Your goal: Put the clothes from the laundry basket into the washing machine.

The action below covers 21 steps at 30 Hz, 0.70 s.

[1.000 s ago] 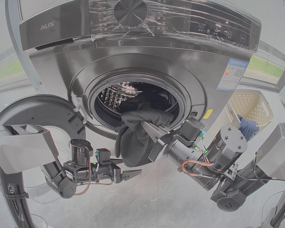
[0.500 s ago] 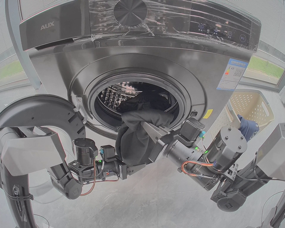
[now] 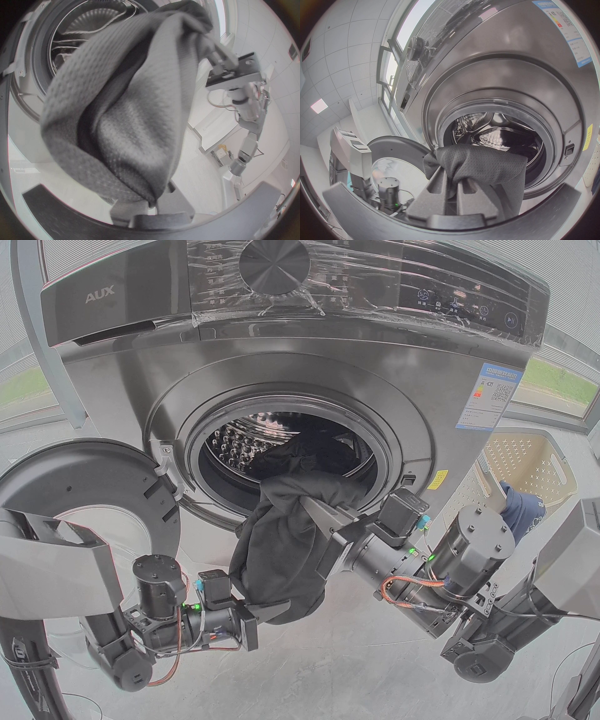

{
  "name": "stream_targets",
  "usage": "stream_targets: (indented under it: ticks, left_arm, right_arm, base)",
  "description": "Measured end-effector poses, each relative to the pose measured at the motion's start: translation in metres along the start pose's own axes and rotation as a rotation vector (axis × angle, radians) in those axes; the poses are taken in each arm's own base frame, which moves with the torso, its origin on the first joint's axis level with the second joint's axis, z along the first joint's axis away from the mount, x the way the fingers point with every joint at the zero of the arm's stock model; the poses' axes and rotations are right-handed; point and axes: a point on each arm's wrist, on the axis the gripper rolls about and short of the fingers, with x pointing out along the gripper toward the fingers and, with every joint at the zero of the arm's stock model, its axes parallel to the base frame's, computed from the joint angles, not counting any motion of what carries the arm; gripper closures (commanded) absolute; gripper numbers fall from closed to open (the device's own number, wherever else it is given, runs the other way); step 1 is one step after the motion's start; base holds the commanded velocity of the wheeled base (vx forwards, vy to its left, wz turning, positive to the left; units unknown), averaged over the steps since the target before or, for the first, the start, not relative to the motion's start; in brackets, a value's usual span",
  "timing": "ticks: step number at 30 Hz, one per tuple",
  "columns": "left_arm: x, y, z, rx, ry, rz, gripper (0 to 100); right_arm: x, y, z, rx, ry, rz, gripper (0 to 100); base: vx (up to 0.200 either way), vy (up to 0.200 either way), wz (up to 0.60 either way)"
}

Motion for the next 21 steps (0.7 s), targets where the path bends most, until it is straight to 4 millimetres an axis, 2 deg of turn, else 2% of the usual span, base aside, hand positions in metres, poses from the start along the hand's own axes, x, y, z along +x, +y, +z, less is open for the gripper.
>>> stream_targets:
  ticks: [8, 9, 15, 21]
  left_arm:
    - [-0.039, -0.036, 0.000, 0.032, 0.012, -0.055, 100]
    - [-0.042, -0.040, 0.001, 0.039, 0.005, -0.061, 100]
    - [-0.051, -0.050, 0.021, 0.079, -0.082, -0.084, 100]
    - [-0.051, -0.044, 0.043, 0.093, -0.177, -0.067, 100]
  right_arm:
    - [0.002, -0.011, -0.011, -0.010, 0.030, -0.032, 100]
    - [0.003, -0.013, -0.013, -0.012, 0.035, -0.035, 0]
    - [0.002, -0.016, -0.025, -0.016, 0.072, -0.047, 0]
    - [-0.004, -0.017, -0.033, -0.019, 0.108, -0.052, 0]
  base:
    - [0.000, 0.000, 0.00]
    - [0.000, 0.000, 0.00]
    - [0.000, 0.000, 0.00]
    - [0.000, 0.000, 0.00]
